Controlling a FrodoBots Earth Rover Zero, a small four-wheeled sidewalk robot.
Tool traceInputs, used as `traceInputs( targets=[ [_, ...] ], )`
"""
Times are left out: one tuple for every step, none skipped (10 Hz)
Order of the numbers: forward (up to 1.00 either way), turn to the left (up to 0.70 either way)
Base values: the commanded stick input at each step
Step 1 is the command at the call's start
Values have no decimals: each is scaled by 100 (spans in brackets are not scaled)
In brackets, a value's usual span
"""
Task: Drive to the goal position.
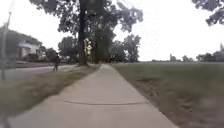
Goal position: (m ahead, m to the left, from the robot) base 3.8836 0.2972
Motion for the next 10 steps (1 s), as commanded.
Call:
traceInputs(
  targets=[
    [100,40],
    [100,40],
    [100,40],
    [100,40],
    [100,40],
    [100,23],
    [100,7],
    [100,0],
    [100,0],
    [100,0]
  ],
)
